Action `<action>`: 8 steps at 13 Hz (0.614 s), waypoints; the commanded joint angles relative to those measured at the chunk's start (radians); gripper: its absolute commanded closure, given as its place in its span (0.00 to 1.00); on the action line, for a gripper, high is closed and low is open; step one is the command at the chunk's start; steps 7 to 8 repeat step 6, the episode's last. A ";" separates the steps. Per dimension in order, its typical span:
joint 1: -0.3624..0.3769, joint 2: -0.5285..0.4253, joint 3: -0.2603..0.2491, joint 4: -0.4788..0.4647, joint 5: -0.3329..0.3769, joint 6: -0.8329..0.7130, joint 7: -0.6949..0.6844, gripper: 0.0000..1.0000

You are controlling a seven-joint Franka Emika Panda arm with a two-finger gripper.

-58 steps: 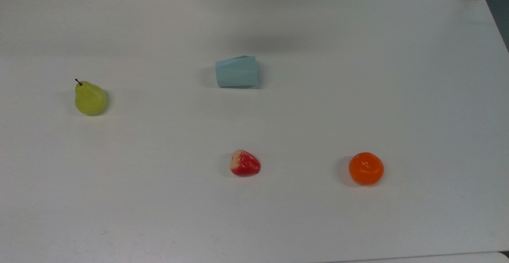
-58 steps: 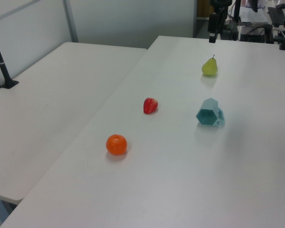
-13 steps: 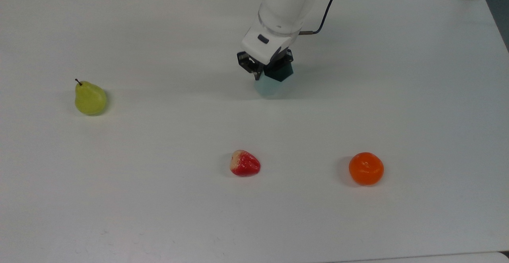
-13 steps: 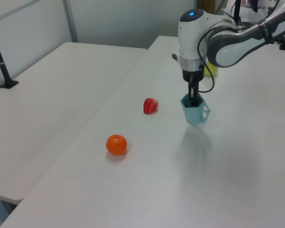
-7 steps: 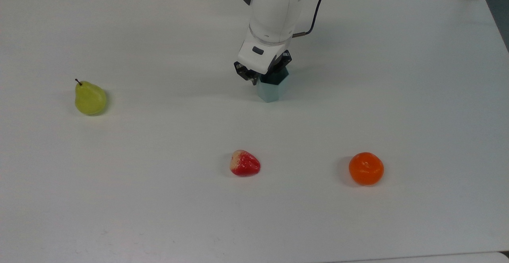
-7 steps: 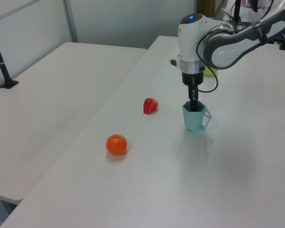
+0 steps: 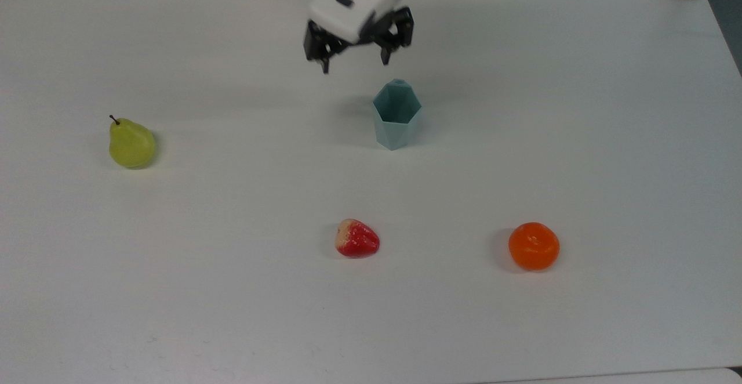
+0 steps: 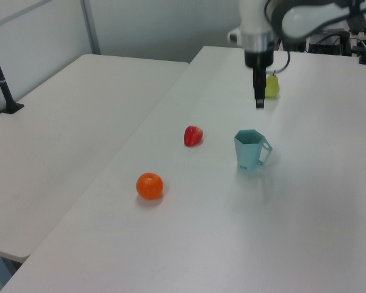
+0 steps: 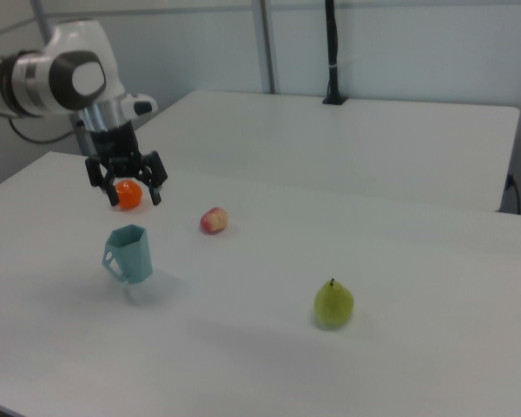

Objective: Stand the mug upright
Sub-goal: 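Open the gripper and lift it away from the upright mug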

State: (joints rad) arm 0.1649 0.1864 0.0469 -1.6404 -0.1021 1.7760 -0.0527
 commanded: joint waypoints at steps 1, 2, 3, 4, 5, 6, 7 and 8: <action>-0.044 -0.143 -0.034 -0.021 0.084 -0.062 0.112 0.00; -0.045 -0.169 -0.042 -0.021 0.084 -0.088 0.140 0.00; -0.053 -0.183 -0.051 -0.021 0.084 -0.107 0.142 0.00; -0.060 -0.191 -0.055 -0.021 0.084 -0.107 0.142 0.00; -0.064 -0.193 -0.055 -0.021 0.084 -0.107 0.142 0.00; -0.065 -0.191 -0.055 -0.021 0.084 -0.107 0.142 0.00; -0.065 -0.191 -0.055 -0.021 0.084 -0.107 0.142 0.00; -0.065 -0.191 -0.055 -0.021 0.084 -0.107 0.142 0.00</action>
